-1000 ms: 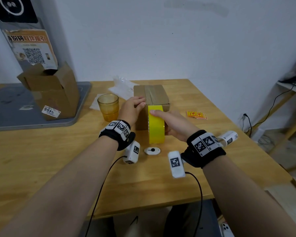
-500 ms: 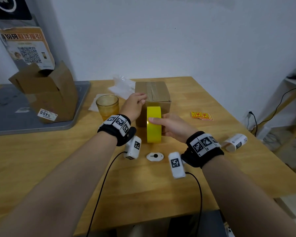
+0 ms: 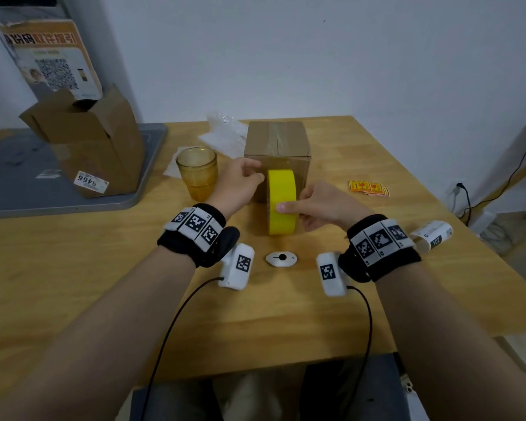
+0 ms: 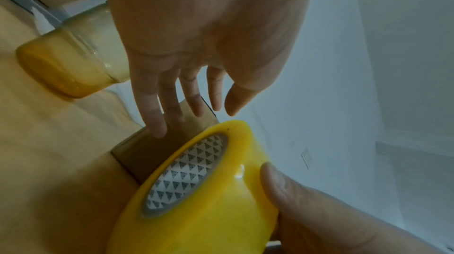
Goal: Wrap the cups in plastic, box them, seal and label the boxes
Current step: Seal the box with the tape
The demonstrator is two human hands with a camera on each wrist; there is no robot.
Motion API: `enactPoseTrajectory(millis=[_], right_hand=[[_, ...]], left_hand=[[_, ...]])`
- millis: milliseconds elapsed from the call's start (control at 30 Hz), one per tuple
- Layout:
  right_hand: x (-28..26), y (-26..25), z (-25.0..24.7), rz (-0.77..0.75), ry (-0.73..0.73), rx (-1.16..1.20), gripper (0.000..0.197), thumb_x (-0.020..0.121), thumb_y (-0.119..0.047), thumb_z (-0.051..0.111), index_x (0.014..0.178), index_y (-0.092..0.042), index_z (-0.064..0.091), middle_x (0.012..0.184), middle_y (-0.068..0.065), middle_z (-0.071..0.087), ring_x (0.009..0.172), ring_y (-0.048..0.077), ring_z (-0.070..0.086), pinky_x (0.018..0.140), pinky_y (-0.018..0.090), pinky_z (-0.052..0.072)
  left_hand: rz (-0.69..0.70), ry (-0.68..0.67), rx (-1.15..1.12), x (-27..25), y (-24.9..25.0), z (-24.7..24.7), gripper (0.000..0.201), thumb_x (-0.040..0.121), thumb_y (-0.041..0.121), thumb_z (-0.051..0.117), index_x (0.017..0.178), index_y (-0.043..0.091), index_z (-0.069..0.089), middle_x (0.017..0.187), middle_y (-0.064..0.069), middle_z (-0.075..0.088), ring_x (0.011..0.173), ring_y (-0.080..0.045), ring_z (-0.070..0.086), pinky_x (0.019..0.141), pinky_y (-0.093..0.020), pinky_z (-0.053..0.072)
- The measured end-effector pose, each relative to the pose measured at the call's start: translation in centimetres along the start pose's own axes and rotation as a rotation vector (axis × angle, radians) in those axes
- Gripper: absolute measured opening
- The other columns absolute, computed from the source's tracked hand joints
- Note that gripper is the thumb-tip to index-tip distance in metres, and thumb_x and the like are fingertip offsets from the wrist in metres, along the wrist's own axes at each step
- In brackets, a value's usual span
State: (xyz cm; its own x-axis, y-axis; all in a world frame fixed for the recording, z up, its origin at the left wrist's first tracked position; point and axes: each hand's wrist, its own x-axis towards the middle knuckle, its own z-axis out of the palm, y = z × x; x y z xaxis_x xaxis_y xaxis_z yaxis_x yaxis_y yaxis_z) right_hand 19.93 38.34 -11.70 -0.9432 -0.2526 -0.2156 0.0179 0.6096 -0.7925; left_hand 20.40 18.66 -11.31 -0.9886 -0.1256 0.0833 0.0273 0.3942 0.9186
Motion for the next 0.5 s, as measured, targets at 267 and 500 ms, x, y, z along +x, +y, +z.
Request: enactPoseTrajectory(millis=[267, 500], right_hand=[[-2.1, 1.4, 1.1, 0.175, -0.291, -0.305, 0.044, 0.077, -0.049, 0.087, 0.088, -0.008, 0.076, 0.078, 0.002, 0.071, 0.072, 0.02, 0.067, 0.065, 0.037, 0.061], [-2.4, 1.0, 3.0, 0.202, -0.248, -0.278, 0.036, 0.073, -0.032, 0.093, 0.084, -0.005, 0.071, 0.077, 0.009, 0.064, 0.073, 0.025, 0.064, 0.069, 0.055, 0.064]], left_hand=[[-0.177, -0.086, -0.132, -1.8, -0.1, 1.0, 0.037, 0.102, 0.051, 0.051, 0.123, 0.022, 0.058, 0.116, -0.002, 0.068, 0.103, -0.025, 0.069, 0.087, -0.049, 0.06], [-0.37, -0.173, -0.435, -2.8, 0.7, 1.9, 0.03, 0.101, 0.038, 0.063, 0.12, 0.014, 0.065, 0.121, -0.01, 0.073, 0.105, -0.03, 0.071, 0.083, -0.038, 0.059]])
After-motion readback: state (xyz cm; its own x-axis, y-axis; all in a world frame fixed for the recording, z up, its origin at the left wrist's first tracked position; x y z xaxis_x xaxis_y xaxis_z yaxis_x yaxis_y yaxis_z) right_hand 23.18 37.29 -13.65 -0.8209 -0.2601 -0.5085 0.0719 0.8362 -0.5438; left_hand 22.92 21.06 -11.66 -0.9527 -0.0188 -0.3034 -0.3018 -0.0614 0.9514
